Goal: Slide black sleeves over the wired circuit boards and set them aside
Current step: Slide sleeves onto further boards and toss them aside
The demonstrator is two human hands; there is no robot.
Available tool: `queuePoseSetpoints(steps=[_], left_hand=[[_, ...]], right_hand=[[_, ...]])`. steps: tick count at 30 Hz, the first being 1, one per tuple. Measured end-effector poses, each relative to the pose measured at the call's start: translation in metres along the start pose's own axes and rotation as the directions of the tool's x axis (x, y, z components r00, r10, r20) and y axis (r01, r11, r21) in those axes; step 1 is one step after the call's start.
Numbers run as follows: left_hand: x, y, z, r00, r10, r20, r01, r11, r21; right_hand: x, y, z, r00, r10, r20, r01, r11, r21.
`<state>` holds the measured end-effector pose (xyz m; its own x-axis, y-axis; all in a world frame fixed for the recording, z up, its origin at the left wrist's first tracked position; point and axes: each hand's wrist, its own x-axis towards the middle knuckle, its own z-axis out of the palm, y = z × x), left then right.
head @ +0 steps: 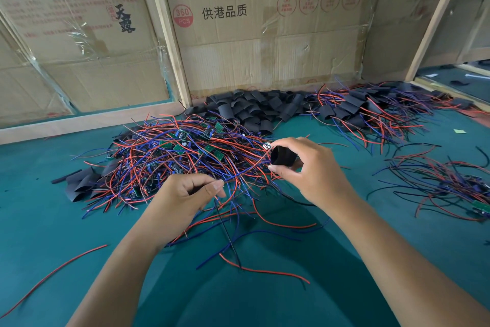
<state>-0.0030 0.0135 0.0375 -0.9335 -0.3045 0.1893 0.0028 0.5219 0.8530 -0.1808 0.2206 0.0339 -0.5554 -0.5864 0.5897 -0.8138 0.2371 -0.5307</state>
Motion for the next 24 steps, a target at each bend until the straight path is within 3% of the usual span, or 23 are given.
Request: queuePoseSetpoints(steps=[4,14,18,24], left_hand=[[0.000,-0.002,0.000,1.000,-0.018,0.022,0.018,1.000,0.011],[-0.001,0.003,0.002,0.998,-0.057,0.030,0.056,0.998,0.018],[-0.001,0.007,0.005,0.998,-0.070,0.006,0.070,0.997,0.023],[-0.003,0.015,0.016,1.000,0.001,-0.028,0.005,0.977,0.215]], right_hand=[[0.000,-0.002,0.001,1.000,-0.001,-0.028,0.003,0.999,0.050],[-0.001,-0.005,-0.002,0.994,-0.105,-0.037,0.103,0.994,-0.037],[-0.003,-0.008,0.004,0.982,-0.186,0.009,0.185,0.969,-0.166],[-0.009,-0.032,0.022,0.949,-0.259,0.177,0.308,0.877,-0.369]])
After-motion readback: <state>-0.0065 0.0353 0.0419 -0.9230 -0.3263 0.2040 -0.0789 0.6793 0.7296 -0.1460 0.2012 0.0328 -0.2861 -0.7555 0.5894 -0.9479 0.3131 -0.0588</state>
